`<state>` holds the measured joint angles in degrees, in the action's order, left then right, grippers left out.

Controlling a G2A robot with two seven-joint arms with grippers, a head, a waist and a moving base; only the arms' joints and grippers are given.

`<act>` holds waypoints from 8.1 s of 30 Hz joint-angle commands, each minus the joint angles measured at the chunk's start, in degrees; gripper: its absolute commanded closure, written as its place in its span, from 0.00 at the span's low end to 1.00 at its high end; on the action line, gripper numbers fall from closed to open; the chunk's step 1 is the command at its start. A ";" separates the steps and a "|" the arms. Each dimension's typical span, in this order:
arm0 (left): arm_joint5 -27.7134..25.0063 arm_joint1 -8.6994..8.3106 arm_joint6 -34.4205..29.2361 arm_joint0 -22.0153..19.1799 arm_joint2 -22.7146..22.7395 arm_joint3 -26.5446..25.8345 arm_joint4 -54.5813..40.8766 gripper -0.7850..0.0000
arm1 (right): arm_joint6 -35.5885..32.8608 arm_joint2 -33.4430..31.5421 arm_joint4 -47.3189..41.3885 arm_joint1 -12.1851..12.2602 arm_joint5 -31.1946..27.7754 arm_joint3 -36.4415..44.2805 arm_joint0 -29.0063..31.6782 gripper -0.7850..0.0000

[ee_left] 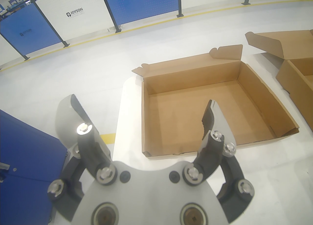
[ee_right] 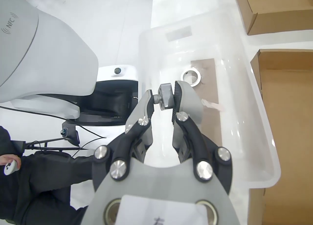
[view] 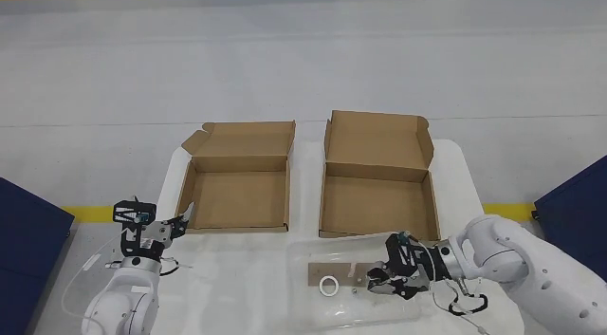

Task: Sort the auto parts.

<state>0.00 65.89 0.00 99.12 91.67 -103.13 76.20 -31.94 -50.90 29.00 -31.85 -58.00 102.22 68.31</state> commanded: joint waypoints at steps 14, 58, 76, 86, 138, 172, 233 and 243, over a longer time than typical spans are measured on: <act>0.00 0.00 0.00 0.00 0.00 0.00 0.00 0.00 | -0.15 4.55 -15.69 -0.85 0.00 -3.75 -0.59 1.00; 0.00 0.00 0.00 0.00 0.00 0.00 0.00 0.00 | -14.37 5.55 -76.40 0.04 0.00 8.44 -3.59 1.00; 0.00 0.00 0.00 0.00 0.00 0.00 0.00 0.00 | -14.38 5.26 -80.48 0.74 0.00 11.08 -4.98 1.00; 0.00 0.00 0.00 0.00 0.00 0.00 0.00 0.00 | -14.34 2.41 -91.06 -0.29 0.00 15.70 -2.78 1.00; 0.00 0.00 0.00 0.00 0.00 0.00 0.00 0.00 | -14.44 -16.30 -102.76 -9.38 21.86 24.46 4.61 1.00; 0.00 0.00 0.00 0.00 0.00 0.00 0.00 0.00 | -19.10 -21.84 -110.73 -15.22 26.16 26.17 8.13 1.00; 0.00 0.00 0.00 0.00 0.00 0.00 0.00 0.00 | -26.68 -48.45 -81.31 -18.13 35.13 24.72 22.90 1.00; 0.00 0.00 0.00 0.00 0.00 0.00 0.00 0.00 | -25.40 -49.25 -77.38 -18.11 36.32 24.50 22.86 1.00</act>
<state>0.00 65.89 0.00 99.12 91.67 -103.13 76.20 -58.21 -99.62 -51.77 -49.97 -22.50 126.89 91.16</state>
